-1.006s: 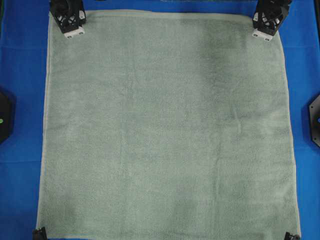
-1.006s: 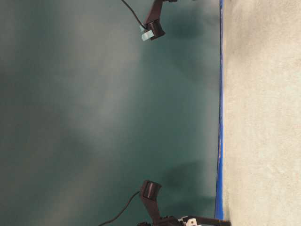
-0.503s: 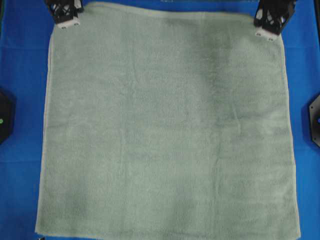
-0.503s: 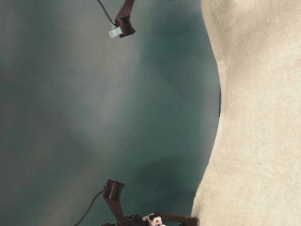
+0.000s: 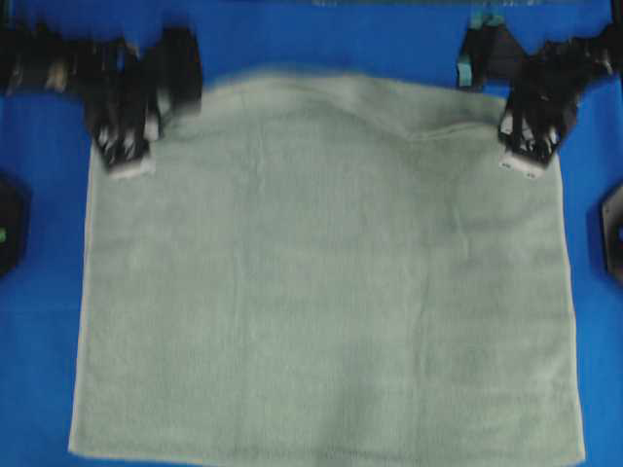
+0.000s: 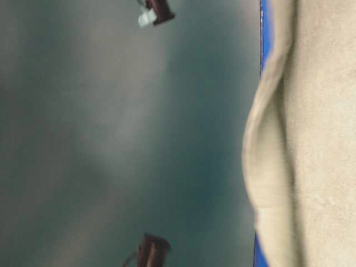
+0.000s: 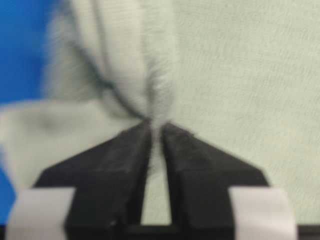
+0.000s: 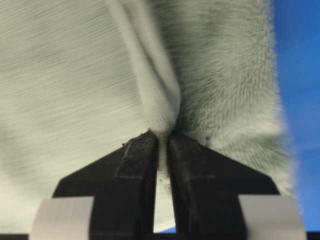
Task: Fold a bath towel.
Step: 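Lift the far corners and fold them toward the near edge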
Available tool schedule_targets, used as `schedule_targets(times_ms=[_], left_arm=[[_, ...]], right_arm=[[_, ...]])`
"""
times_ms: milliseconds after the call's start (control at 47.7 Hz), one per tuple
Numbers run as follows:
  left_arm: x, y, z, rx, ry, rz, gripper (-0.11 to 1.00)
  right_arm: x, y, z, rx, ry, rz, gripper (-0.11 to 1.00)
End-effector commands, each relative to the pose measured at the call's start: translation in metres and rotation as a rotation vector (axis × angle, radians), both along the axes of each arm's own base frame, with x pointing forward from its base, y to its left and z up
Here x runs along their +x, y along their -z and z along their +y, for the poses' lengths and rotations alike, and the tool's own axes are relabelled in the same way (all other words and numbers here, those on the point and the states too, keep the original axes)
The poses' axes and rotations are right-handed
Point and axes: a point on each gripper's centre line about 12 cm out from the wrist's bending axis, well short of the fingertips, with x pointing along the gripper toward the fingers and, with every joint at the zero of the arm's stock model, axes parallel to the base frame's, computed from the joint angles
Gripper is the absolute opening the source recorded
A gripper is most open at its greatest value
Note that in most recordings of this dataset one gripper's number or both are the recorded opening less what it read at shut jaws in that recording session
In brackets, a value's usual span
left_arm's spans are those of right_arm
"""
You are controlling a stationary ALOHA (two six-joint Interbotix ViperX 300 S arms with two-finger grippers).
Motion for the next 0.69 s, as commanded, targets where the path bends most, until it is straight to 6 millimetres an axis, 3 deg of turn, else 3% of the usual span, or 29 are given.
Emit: schedule_targets(times_ms=[0, 210, 398, 545, 671], left_arm=[[-0.002, -0.005, -0.049, -0.035, 0.042, -0.047, 0.07], [-0.015, -0.007, -0.157, -0.204, 0.003, -0.098, 0.07], [-0.021, -0.014, -0.238, -0.313, 0.021, -0.085, 0.07], [-0.020, -0.017, -0.287, -0.349, 0.054, -0.063, 0.07], [-0.014, -0.018, -0.309, -0.333, 0.092, -0.044, 0.07]], right_arm=[[0.003, -0.007, 0.044, 0.020, -0.022, -0.056, 0.08], [0.001, -0.012, 0.158, 0.175, -0.016, -0.120, 0.08], [-0.003, -0.014, 0.239, 0.269, -0.040, -0.104, 0.08], [-0.003, -0.013, 0.294, 0.282, -0.077, -0.072, 0.08], [0.000, -0.014, 0.326, 0.258, -0.112, -0.057, 0.08]])
